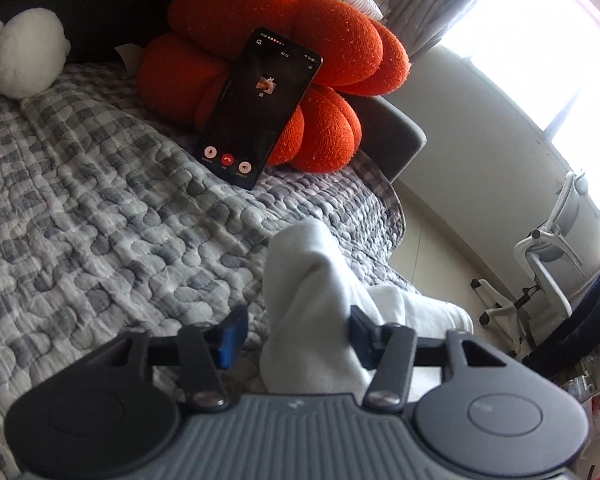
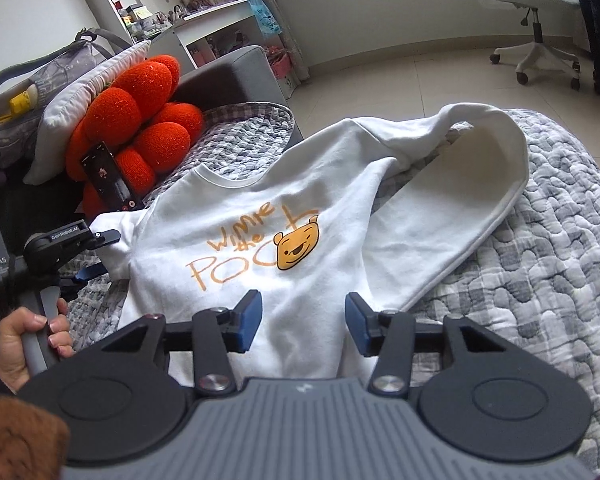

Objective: Fold clothes
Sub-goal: 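Close the left tool on the shirt sleeve fabric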

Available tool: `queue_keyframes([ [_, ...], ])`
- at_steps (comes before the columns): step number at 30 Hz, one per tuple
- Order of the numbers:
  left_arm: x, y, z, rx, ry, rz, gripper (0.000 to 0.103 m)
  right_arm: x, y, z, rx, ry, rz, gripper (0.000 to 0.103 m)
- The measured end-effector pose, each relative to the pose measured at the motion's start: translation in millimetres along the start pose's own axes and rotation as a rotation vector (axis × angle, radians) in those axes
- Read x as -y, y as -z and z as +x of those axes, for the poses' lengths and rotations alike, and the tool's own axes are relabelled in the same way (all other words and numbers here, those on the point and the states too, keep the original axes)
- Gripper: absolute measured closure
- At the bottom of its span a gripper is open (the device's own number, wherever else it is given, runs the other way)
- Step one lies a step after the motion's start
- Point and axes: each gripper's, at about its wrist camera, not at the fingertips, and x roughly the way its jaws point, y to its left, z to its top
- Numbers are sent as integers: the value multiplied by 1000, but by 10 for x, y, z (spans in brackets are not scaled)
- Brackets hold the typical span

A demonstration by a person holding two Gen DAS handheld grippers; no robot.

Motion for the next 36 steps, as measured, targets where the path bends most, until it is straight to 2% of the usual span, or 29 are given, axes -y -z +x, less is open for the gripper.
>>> queue_keyframes([
  [3,119,25,-75,31,40,28,94,-51,-13,28,13,11,-5,51],
  [6,325,68,-236,81,101,115,96,-92,-26,65,19,11,-3,50],
  [10,524,156,-407,82,269,168,96,-116,-55,89,30,-2,15,50],
  [14,718,307,-439,-14,407,229,96,-84,-85,98,46,-21,81,50],
  [20,1041,740,-425,-185,512,431,96,-38,-127,53,100,-54,167,50],
  [22,1122,879,-340,-269,526,479,96,-33,-146,29,125,-71,180,50],
  [25,1206,1077,-205,-352,490,543,96,-48,-166,20,148,-95,183,50],
  [29,1227,1136,-144,-366,474,544,95,-91,-173,48,157,-135,172,49],
  [32,1215,1090,-187,-363,475,535,91,-131,-175,68,179,-177,154,49],
  [34,1218,1068,-239,-355,474,547,86,-144,-186,91,189,-199,142,49],
  [35,1223,1059,-269,-351,473,556,77,-150,-192,108,188,-203,137,49],
  [36,1227,1050,-300,-346,473,565,65,-156,-199,126,187,-208,132,50],
])
